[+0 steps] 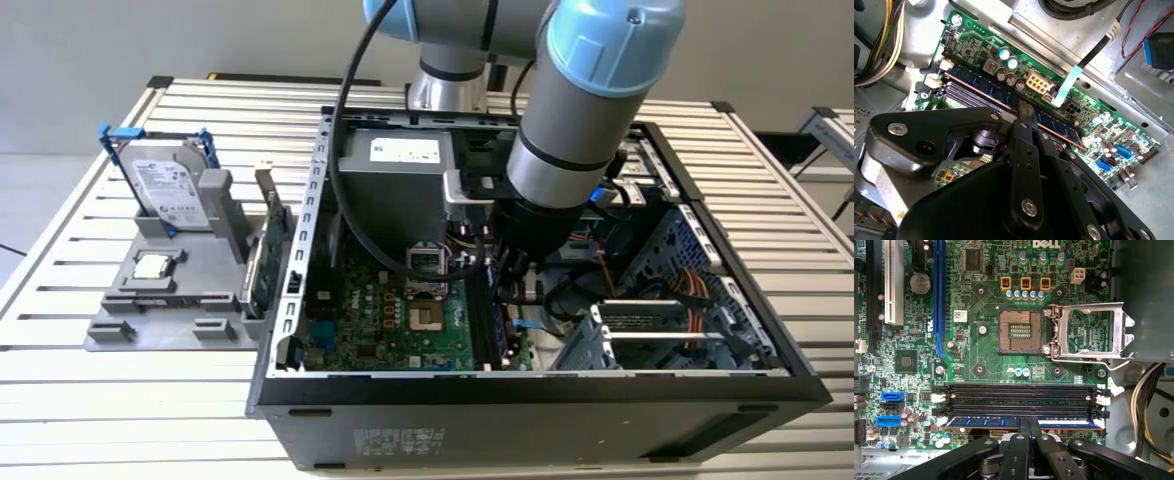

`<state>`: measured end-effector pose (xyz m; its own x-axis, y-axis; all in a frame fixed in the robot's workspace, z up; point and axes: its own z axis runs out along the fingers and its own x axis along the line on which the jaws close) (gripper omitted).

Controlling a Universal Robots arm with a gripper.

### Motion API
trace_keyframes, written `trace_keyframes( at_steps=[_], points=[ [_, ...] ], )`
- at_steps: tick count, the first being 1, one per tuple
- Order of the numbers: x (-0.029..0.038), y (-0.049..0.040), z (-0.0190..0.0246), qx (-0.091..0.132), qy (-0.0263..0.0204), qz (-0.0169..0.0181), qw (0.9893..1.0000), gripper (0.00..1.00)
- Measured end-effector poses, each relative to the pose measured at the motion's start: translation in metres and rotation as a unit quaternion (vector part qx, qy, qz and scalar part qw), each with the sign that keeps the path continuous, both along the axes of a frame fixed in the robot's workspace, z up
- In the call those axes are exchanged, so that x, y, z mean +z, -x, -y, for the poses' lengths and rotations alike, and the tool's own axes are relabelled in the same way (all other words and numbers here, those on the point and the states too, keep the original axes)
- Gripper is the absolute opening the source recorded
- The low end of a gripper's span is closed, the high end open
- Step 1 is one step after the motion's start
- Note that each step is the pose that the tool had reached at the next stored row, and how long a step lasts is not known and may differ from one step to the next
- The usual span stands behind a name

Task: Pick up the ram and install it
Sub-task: 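Press down the ram until it locks into place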

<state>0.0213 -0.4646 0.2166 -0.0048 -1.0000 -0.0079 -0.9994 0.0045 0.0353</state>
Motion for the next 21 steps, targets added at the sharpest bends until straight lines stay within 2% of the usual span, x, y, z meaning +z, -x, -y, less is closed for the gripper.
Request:
trace_keyframes(
  at_steps=[3,5,7,21],
  points=[
    [0.0014,0.0000,-0.0002,0.000,0.0003,0.0000,1.0000,0.00],
    [0.0053,0.0000,-0.0003,0.000,-0.0034,0.0008,1.0000,0.00],
    [0.0150,0.0001,0.0000,0.000,-0.0022,0.0006,1.0000,0.00],
    [0.0786,0.0000,0.0002,0.000,-0.0021,0.0006,1.0000,0.00]
  ],
)
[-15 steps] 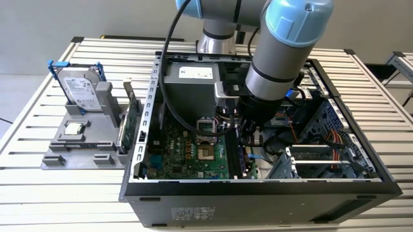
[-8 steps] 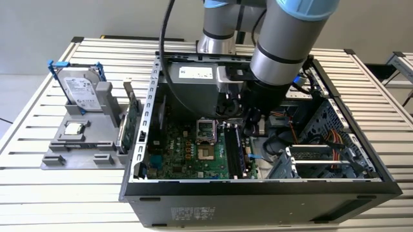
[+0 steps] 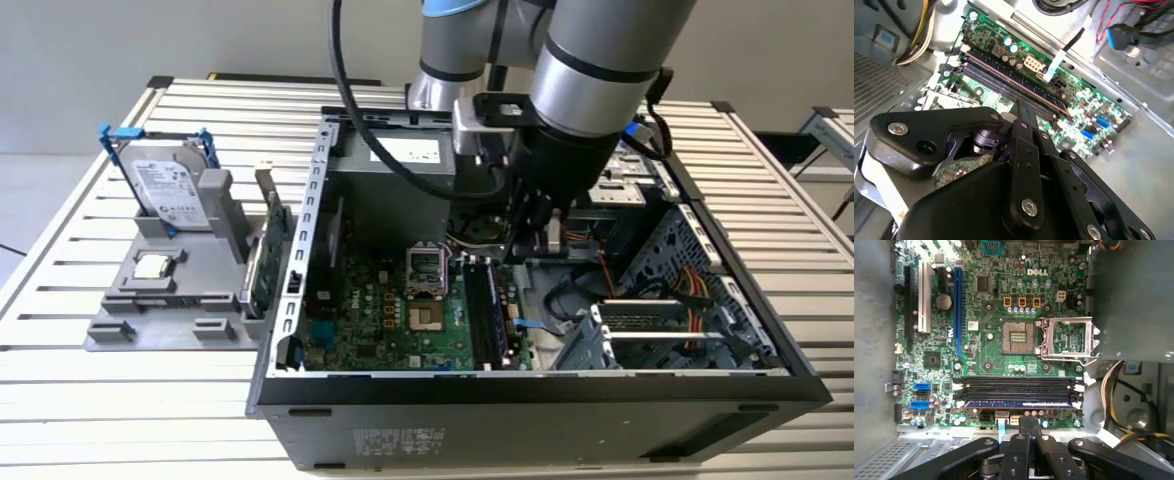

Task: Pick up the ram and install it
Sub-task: 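Press down the ram until it locks into place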

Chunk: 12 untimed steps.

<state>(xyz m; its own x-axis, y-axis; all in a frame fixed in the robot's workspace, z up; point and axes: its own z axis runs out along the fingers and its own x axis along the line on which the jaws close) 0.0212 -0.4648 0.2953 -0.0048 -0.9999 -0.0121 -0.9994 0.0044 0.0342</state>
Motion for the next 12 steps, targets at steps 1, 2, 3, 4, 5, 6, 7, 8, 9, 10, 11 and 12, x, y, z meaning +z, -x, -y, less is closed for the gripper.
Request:
trace_keyframes(
  at_steps=[1,2,3,4,5,6,7,8,9,10,11,12],
  points=[
    [0.0047,0.0000,0.0000,0.000,0.0001,0.0000,1.0000,0.00],
    [0.0090,0.0000,0.0000,0.000,0.0002,0.0000,1.0000,0.00],
    [0.0134,0.0000,0.0000,0.000,0.0001,0.0000,1.0000,0.00],
    [0.0171,0.0000,0.0000,0.000,0.0001,0.0000,1.0000,0.00],
    [0.0204,0.0000,0.0000,0.000,0.0001,0.0000,1.0000,0.00],
    [0.0231,0.0000,0.0000,0.000,0.0001,0.0000,1.0000,0.00],
    [0.0250,0.0000,0.0000,0.000,0.0001,0.0000,1.0000,0.00],
    [0.0263,0.0000,0.0000,0.000,0.0001,0.0000,1.0000,0.00],
    [0.0267,0.0000,0.0000,0.000,0.0000,0.0000,1.0000,0.00],
    [0.0267,0.0000,0.0000,0.000,0.0000,0.0000,1.0000,0.00],
    [0.0267,0.0000,0.0000,0.000,-0.0001,0.0000,1.0000,0.00],
    [0.0267,0.0000,0.0000,0.000,0.0000,0.0000,1.0000,0.00]
  ],
)
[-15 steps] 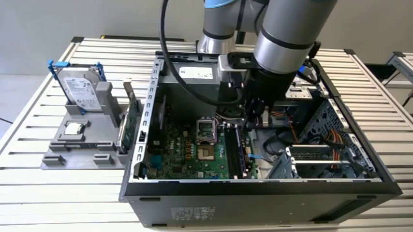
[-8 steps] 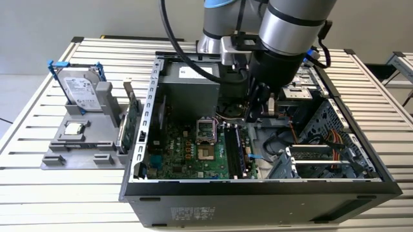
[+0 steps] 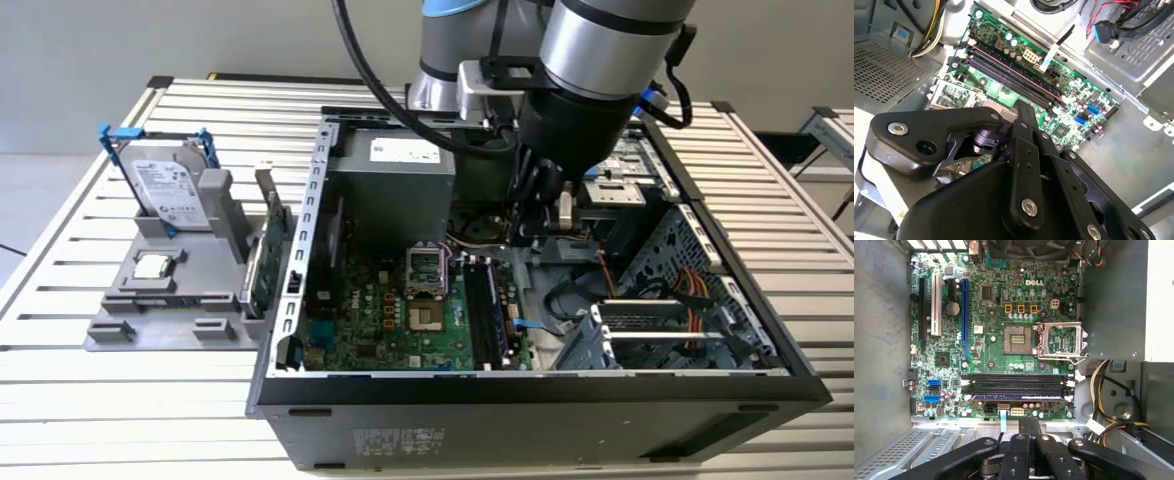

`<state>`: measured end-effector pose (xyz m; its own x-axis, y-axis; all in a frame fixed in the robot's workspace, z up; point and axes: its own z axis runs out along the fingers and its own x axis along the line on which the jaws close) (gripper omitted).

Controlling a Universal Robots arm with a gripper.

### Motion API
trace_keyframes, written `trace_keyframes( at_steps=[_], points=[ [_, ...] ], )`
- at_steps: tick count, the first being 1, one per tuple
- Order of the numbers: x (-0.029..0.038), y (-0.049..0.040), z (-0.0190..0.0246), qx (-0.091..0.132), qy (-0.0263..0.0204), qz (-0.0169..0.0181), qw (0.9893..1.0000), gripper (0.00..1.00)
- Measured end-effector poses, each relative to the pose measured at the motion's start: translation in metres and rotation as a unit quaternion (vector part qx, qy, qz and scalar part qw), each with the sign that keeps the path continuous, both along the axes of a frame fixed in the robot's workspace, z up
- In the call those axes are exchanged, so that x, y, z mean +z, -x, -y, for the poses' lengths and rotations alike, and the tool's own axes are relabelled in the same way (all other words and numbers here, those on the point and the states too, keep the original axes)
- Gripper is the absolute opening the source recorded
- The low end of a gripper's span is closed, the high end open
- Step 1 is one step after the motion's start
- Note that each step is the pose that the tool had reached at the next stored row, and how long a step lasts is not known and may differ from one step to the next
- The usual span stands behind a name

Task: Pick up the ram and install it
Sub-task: 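Press down the ram until it locks into place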

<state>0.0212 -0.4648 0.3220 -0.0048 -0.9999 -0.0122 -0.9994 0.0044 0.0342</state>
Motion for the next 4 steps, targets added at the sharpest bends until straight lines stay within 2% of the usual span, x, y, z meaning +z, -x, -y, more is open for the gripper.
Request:
trace_keyframes(
  at_steps=[4],
  points=[
    [0.0005,0.0000,0.0000,0.000,0.0001,0.0000,1.0000,0.00]
  ],
)
